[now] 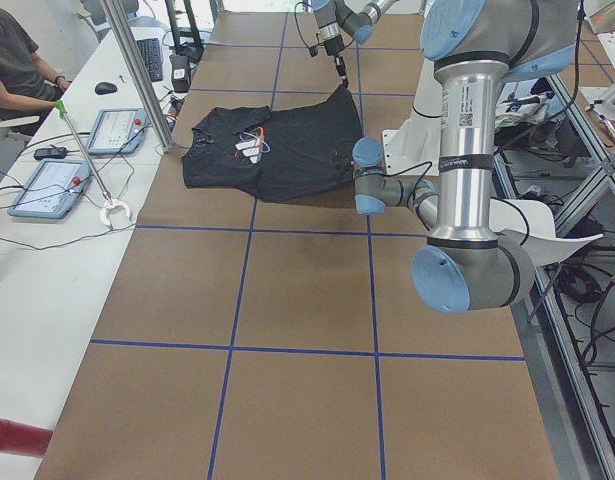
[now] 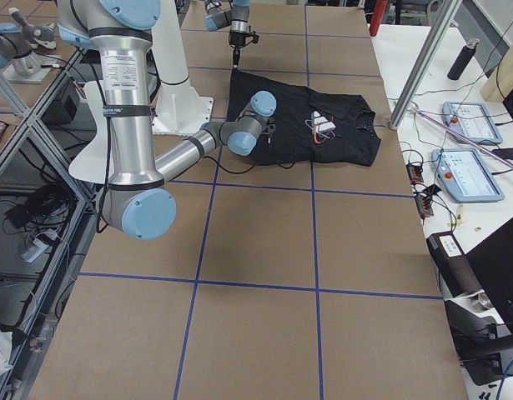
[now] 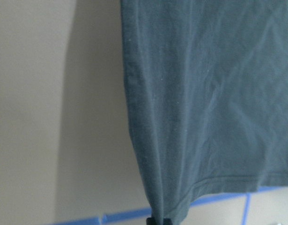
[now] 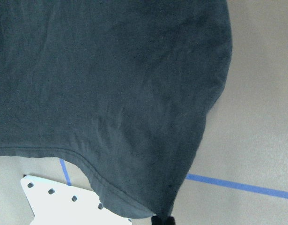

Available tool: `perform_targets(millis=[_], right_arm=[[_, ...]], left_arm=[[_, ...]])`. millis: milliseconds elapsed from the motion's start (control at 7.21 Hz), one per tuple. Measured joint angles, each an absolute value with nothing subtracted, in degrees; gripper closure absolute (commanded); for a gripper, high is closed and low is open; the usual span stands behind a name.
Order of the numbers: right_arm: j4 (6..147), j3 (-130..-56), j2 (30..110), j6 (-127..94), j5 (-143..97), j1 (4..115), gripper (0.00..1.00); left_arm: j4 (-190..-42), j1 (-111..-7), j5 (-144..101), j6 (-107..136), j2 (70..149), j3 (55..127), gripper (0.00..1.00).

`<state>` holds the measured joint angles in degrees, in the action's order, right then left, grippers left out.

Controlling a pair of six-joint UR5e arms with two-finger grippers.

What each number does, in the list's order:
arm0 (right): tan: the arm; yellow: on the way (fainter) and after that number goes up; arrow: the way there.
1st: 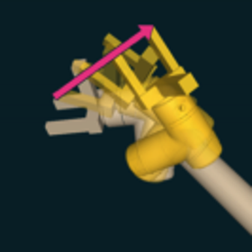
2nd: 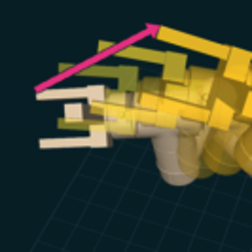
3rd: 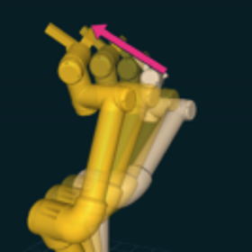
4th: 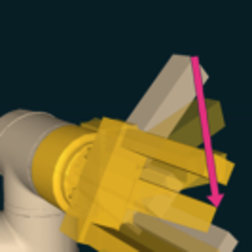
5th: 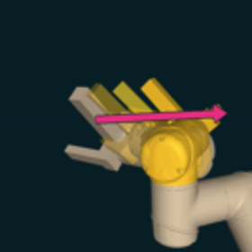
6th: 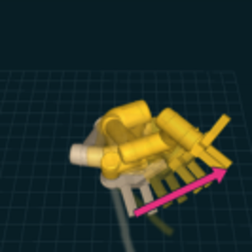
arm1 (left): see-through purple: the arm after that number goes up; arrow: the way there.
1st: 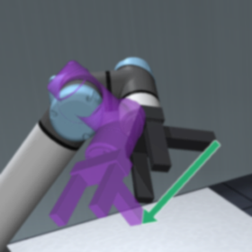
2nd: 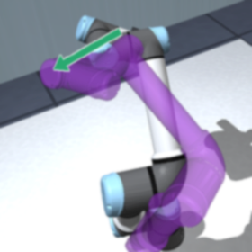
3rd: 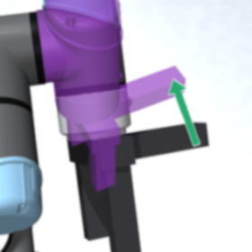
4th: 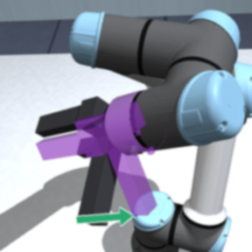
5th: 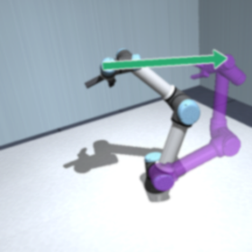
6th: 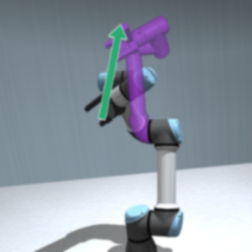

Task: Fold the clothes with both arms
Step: 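Lift both hem corners with both grippers and raise them off the table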

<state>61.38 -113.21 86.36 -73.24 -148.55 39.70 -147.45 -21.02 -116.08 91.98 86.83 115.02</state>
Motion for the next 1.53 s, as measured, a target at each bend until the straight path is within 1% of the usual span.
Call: perform_targets(millis=[416,832,1248,1526], right_arm=[[48.7,-114.4,91.6,-77.9,-157.3,40.0,1.00],[36.6,-114.1,95.3,-85.4,-159.8,39.6,1.00],[32.9,-114.1,97.1,-86.4,-163.6,39.5,1.00],[32.7,-112.5,95.1,-88.2,-164.2,39.3,1.00]], left_arm=[[-147.6,-20.7,-118.8,91.9,86.3,118.7,1.00],[-147.7,-20.2,-122.5,91.9,85.5,122.0,1.00],[-147.6,-20.2,-128.3,91.8,83.3,125.9,1.00],[-147.5,-20.8,-129.4,91.9,83.4,126.2,1.00]])
